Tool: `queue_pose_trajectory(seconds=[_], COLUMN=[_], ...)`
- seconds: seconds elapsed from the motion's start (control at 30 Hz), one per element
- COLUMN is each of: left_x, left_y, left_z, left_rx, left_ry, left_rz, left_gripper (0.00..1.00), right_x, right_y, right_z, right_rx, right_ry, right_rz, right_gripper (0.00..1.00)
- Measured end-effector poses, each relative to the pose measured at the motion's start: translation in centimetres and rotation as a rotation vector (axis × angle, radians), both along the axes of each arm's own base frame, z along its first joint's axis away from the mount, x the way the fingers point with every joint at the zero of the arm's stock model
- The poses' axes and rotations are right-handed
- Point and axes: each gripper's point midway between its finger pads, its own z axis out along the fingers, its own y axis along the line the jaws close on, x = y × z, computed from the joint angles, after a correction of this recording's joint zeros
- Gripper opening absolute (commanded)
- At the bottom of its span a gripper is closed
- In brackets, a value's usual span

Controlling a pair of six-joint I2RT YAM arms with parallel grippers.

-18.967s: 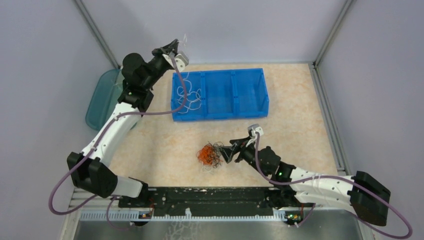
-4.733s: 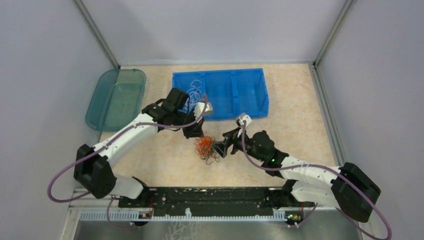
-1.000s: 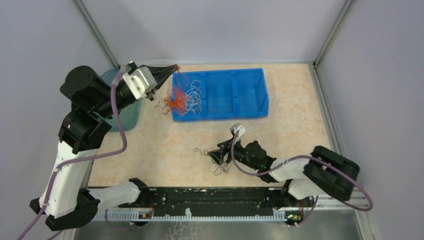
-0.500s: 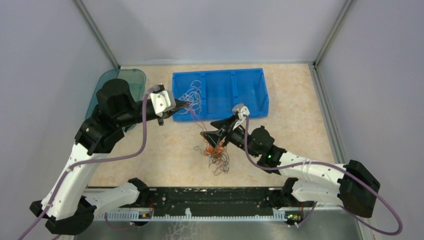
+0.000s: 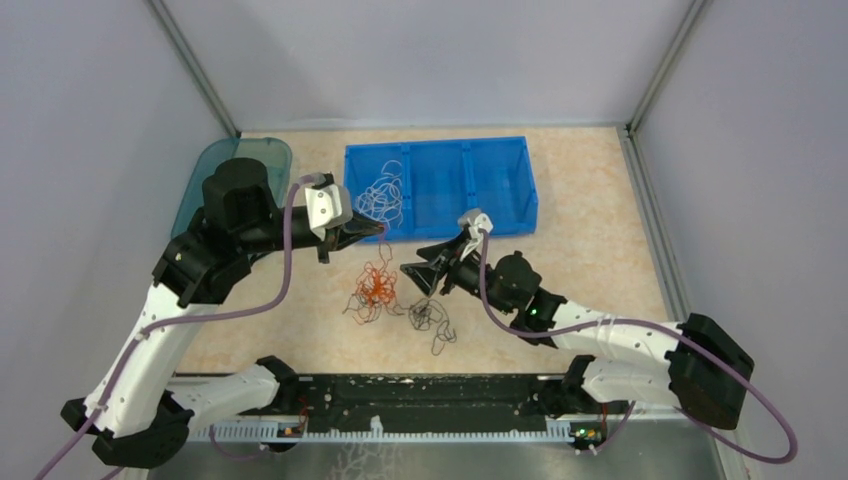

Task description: Untangle the cables

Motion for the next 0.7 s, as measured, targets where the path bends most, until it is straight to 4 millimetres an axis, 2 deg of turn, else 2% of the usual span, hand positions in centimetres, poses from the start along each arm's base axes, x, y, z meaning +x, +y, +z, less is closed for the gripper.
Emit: queue_pose_trajectory(seconds=[0.17, 0.43, 0.7], left_x=[-0.1, -0.2, -0.2], left_y=[-0.2, -0.2, -0.2], left_z=[0.1, -0.1, -0.1], left_rx=[-0.006, -0.002, -0.001], left_ry=[0.018, 0.026, 0.026], left_rz=[-0.008, -0.009, -0.009], left_gripper=[0.0, 0.0, 0.0], right_x=[0.3, 0.2, -0.3], right_y=[0.6, 1.3, 0.3], right_z=[-1.4, 0.1, 0.2], right_rx=[-0.03, 0.017, 0.033], right_ry=[0.024, 0.011, 0.012], right_rz=[0.005, 0.031, 0.019], right_gripper=[0.61, 0.62, 0.63])
